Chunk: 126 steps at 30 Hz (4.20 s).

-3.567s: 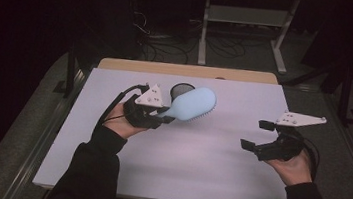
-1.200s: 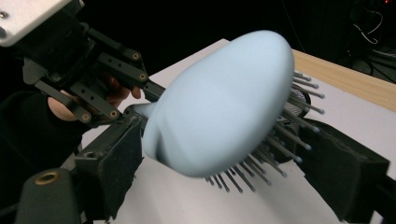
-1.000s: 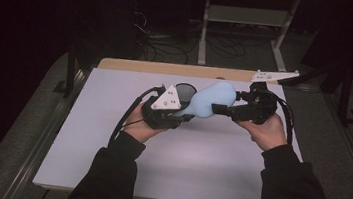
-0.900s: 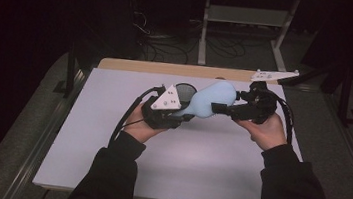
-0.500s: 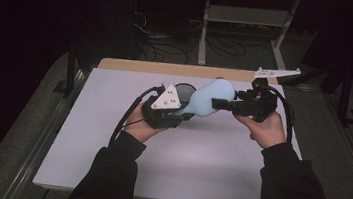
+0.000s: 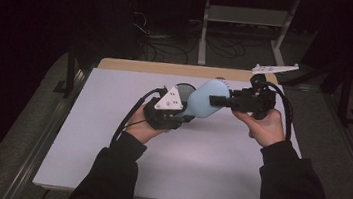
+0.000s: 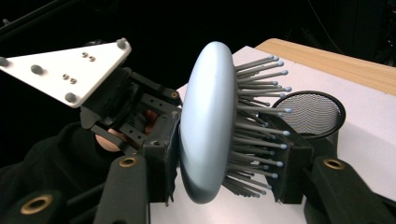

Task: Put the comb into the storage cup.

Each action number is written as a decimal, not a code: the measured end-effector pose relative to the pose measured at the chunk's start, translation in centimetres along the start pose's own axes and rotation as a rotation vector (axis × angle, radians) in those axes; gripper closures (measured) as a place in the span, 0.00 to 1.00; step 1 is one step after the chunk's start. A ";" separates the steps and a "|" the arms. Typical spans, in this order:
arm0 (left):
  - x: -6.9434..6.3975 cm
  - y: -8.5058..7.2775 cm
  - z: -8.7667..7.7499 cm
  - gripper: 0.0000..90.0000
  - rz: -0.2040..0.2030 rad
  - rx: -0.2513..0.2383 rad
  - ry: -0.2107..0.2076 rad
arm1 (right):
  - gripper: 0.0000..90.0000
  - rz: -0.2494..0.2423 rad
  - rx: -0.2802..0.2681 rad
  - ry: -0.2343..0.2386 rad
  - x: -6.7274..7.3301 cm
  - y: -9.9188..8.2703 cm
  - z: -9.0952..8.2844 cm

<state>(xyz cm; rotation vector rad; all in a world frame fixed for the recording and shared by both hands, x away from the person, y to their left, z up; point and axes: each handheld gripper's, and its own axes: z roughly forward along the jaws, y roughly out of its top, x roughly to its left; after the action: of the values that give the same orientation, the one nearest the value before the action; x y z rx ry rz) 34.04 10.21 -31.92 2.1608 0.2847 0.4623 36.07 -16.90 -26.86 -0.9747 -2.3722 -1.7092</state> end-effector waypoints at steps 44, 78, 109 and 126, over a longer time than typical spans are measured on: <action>2.7 -3.1 -1.7 0.41 -0.287 -0.144 -0.189 | 0.63 -0.039 0.016 -0.059 1.3 2.6 -0.4; 3.6 -8.0 -5.2 0.00 -0.306 -0.174 -0.059 | 0.62 -0.069 0.031 -0.090 1.9 5.3 -0.2; 3.7 -13.3 -8.1 0.00 -0.325 -0.232 0.034 | 0.62 -0.093 0.046 -0.122 1.6 8.2 1.6; 3.5 -15.1 -9.4 0.00 -0.335 -0.259 0.056 | 0.62 -0.102 0.045 -0.150 1.0 10.0 2.0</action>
<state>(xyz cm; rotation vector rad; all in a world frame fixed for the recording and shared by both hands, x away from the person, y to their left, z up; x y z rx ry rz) 32.64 27.13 -38.27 1.8063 0.5752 0.3467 41.03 -12.84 -18.90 -1.0253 -2.5850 -1.6618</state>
